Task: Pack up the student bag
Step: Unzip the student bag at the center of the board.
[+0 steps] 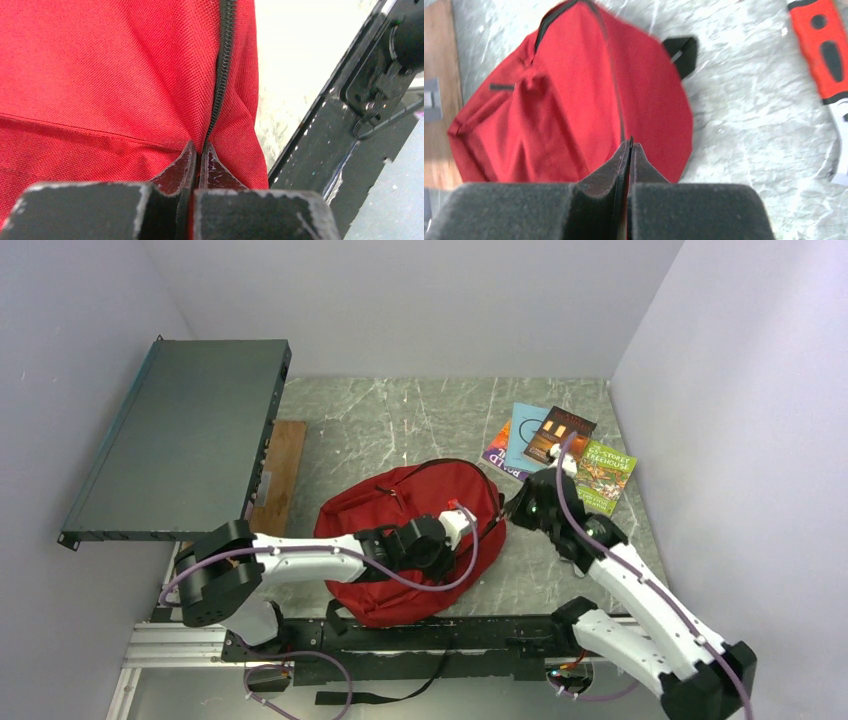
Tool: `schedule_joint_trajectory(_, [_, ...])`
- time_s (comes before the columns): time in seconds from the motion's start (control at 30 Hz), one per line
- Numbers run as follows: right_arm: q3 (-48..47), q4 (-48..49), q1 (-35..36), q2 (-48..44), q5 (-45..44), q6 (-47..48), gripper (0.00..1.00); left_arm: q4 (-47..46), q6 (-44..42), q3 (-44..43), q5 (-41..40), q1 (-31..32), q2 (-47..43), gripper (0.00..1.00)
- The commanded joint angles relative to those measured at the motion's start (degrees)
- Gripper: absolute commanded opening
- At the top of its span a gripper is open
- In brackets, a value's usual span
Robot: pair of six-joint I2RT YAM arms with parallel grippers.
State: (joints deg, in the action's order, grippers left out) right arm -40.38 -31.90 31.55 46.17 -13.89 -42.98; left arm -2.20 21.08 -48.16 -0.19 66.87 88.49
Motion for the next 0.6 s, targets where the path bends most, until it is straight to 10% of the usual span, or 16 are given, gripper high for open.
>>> schedule_joint_trajectory(0.0, [-5.51, 1.71, -14.15, 7.01, 13.84, 9.93, 0.00, 5.95, -7.70, 3.08, -4.05, 2.78, -4.49, 0.00])
schedule_joint_trajectory(0.27, [-7.05, 8.39, -28.52, 16.10, 38.62, 18.75, 0.00, 9.75, -10.70, 6.41, -3.23, 2.91, -9.61, 0.04])
schedule_joint_trajectory(0.4, [-4.32, 9.18, -27.95, 12.13, 41.41, 17.82, 0.00, 9.68, -8.71, 2.75, 1.18, 2.92, -10.71, 0.51])
schedule_joint_trajectory(0.57, [-1.42, 8.19, -26.91, 8.49, 44.84, 15.19, 0.00, 8.99, -5.13, -6.38, 0.57, 2.91, -8.03, 0.82])
